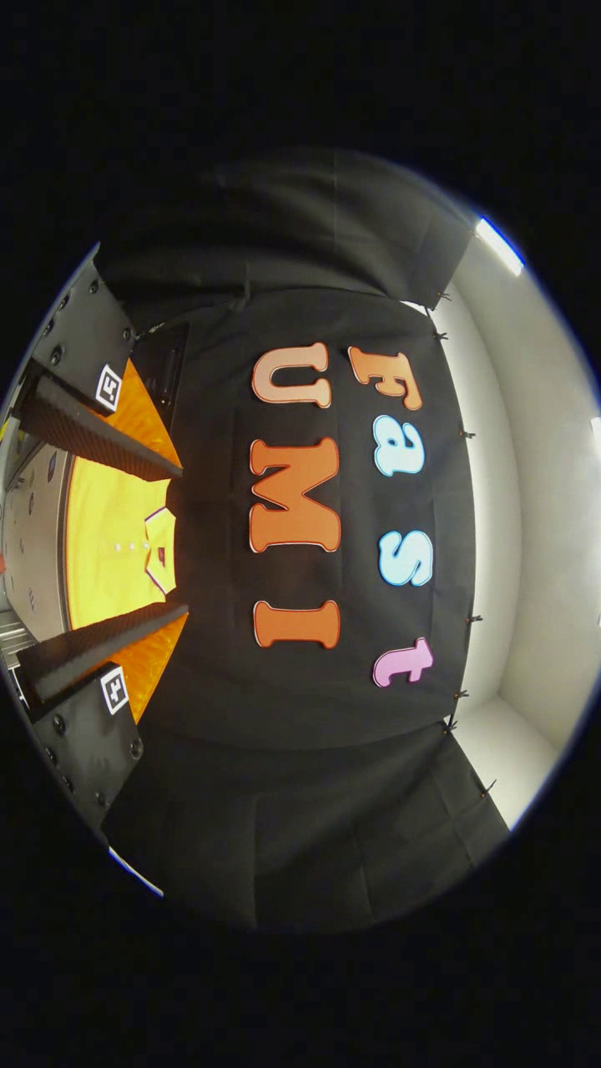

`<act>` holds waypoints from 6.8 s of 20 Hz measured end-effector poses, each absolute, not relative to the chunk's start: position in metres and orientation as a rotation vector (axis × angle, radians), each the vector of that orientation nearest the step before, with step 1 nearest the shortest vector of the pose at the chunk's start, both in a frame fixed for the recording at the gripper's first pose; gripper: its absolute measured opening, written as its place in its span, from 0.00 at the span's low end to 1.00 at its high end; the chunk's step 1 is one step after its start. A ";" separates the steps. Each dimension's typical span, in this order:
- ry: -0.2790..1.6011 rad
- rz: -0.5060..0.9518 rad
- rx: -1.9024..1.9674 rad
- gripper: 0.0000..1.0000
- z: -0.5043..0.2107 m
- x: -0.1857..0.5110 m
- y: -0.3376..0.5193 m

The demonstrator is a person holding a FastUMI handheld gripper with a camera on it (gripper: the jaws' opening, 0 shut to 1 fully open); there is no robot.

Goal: Put the clothes into the washing machine and then close the washing machine lid.

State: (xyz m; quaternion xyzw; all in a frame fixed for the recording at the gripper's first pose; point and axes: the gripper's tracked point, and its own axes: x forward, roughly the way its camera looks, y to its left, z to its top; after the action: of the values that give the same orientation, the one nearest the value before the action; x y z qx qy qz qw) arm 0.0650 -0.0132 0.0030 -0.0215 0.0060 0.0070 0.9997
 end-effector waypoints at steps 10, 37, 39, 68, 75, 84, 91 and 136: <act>0.196 -0.008 0.009 0.96 -0.068 0.208 -0.033; 0.787 -0.058 -0.020 0.59 -0.213 0.299 -0.034; 0.823 -0.096 -0.043 0.39 -0.214 0.299 -0.035; 0.270 0.006 0.226 0.09 -0.051 0.230 0.027; 0.217 0.145 0.250 0.09 -0.018 0.199 0.091; 0.240 0.350 0.279 0.09 -0.014 0.183 0.235; 0.353 0.383 0.294 0.09 -0.091 0.226 0.338; 1.010 0.027 0.138 0.47 -0.530 0.324 0.371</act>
State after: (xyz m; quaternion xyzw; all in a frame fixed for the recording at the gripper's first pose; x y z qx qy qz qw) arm 0.3243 0.3712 -0.5297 0.0659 0.4835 0.0127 0.8728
